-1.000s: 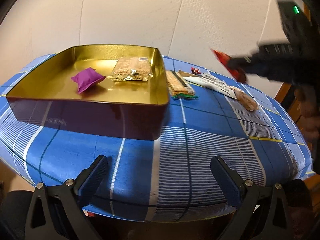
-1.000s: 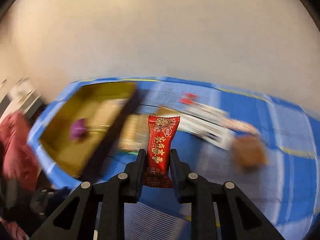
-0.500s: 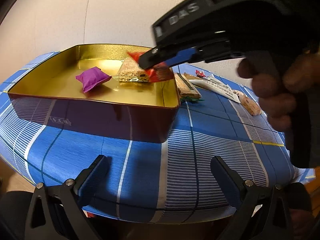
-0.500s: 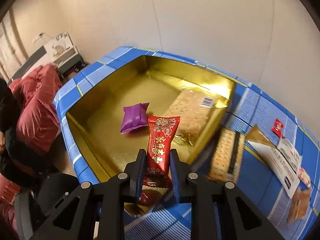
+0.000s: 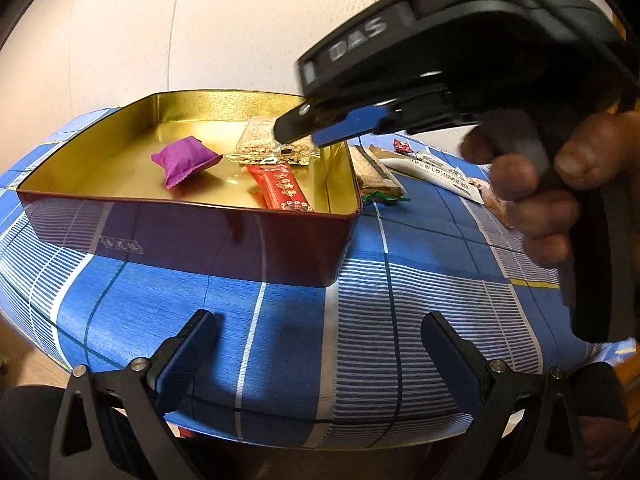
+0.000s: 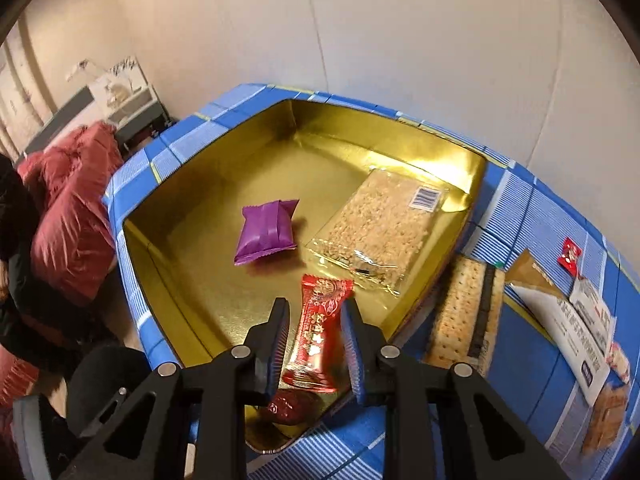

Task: Organize snacks
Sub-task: 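Withdraw the right tool from the tin toward the remaining snacks, then grasp the green-wrapped biscuit pack with the left tool while the right tool moves toward the snacks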

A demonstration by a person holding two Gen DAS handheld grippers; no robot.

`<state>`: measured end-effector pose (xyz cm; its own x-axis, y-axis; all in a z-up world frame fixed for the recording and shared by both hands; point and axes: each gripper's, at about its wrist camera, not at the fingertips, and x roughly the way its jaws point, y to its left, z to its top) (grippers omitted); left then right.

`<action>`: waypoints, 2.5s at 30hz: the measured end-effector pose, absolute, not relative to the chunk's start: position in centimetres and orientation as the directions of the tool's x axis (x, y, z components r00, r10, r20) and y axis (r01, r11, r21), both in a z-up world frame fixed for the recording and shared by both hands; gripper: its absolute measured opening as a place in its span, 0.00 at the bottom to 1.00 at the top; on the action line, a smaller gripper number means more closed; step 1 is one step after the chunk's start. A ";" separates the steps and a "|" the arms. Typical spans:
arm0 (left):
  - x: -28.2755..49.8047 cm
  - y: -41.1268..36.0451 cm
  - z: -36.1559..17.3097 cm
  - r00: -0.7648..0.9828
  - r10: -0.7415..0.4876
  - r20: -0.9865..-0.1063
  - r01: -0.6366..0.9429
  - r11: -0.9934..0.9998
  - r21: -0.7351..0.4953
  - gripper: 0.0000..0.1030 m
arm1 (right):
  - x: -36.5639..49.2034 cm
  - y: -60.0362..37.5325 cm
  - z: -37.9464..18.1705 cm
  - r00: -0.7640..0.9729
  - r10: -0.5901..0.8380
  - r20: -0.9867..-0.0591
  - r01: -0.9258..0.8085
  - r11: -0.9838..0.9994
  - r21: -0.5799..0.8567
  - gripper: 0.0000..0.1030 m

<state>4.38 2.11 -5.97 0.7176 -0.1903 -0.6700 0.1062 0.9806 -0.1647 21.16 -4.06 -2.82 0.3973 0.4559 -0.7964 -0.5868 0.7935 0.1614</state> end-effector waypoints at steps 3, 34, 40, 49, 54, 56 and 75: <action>4.5 2.0 -6.0 0.717 -0.186 -0.672 0.107 0.982 -0.158 1.00 | 20.5 -5.6 -2.0 0.432 0.480 -0.764 -0.560 0.806 0.191 0.26; 12.6 -8.2 1.9 0.586 -0.406 -0.701 0.340 0.909 -0.242 0.89 | 12.3 -30.1 -7.9 0.716 0.097 -0.692 0.056 0.979 0.196 0.26; 17.1 -9.9 0.6 0.585 -0.249 -0.772 0.218 0.965 -0.147 0.89 | 11.8 -30.4 -8.0 0.735 0.107 -0.669 0.045 0.978 0.206 0.26; 21.3 -10.8 -2.6 0.572 -0.132 -0.810 0.094 0.991 -0.095 0.89 | 11.6 -30.5 -8.1 0.747 0.118 -0.654 0.036 0.975 0.218 0.26; 22.2 -11.1 -3.2 0.594 -0.075 -0.801 0.065 0.997 -0.045 0.98 | 11.6 -30.1 -8.2 0.754 0.094 -0.650 0.040 0.981 0.187 0.27; 22.6 -11.1 -3.3 0.600 -0.070 -0.797 0.056 0.997 -0.046 1.00 | 11.6 -30.0 -8.2 0.755 0.090 -0.649 0.042 0.982 0.184 0.27; 23.3 -12.6 -3.8 0.576 0.061 -0.815 -0.059 0.998 0.033 0.97 | 11.9 -30.4 -8.2 0.759 0.100 -0.643 0.043 0.978 0.202 0.27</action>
<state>23.26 -12.64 -3.80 0.5761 0.0614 -0.8151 -0.0594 0.9977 0.0332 11.93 -30.36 -8.24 0.7593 0.0996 -0.6431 0.0428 0.9784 0.2021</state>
